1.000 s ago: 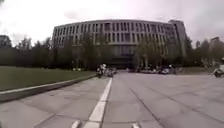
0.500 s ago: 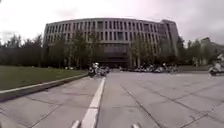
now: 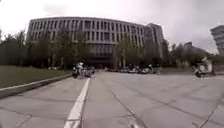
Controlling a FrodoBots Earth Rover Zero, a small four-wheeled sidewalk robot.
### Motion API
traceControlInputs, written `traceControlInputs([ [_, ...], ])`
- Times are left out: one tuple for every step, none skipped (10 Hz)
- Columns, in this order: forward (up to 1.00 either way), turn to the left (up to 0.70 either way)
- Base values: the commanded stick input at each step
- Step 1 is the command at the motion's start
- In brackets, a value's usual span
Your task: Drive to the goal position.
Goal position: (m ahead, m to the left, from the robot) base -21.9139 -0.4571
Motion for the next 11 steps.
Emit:
traceControlInputs([
  [0.7, 0.0],
  [0.35, 0.0],
  [0.06, 0.0],
  [0.05, 0.0],
  [0.05, 0.0],
  [0.05, 0.0],
  [0.25, -0.08],
  [0.7, -0.35],
  [0.7, -0.35],
  [0.7, -0.35],
  [0.7, -0.35],
])
